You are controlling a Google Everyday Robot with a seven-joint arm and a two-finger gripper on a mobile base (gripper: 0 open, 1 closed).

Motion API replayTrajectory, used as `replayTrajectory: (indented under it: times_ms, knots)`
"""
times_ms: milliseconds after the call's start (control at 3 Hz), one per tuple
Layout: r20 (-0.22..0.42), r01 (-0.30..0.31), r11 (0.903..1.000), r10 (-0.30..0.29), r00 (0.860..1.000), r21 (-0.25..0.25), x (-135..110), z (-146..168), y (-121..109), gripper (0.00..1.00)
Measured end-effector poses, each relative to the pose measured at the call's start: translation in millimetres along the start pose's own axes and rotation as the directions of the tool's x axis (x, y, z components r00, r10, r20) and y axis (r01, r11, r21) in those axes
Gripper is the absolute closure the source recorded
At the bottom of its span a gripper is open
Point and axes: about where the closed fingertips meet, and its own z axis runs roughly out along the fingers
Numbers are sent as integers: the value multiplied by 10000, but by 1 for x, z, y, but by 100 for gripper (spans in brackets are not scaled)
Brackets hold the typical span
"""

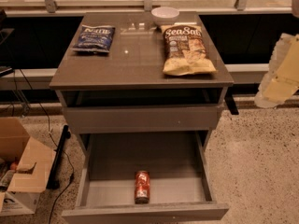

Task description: Pick coke can from middle drawer and place on counter

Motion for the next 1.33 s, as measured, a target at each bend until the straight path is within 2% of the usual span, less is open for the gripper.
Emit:
replayTrajectory:
  times_ms: [333, 667, 1000, 1333]
  knots:
    - [1, -3, 10000, 3, 10000, 0, 0, 0, 0, 0]
    - [123, -329, 9994, 329, 9994, -77, -9, 9, 10, 0]
    - [211, -939, 9948, 948, 9953, -386, -15, 36, 22, 0]
    - [-91, -1918, 9772, 1918, 9814, -909, -16, 86, 34, 0]
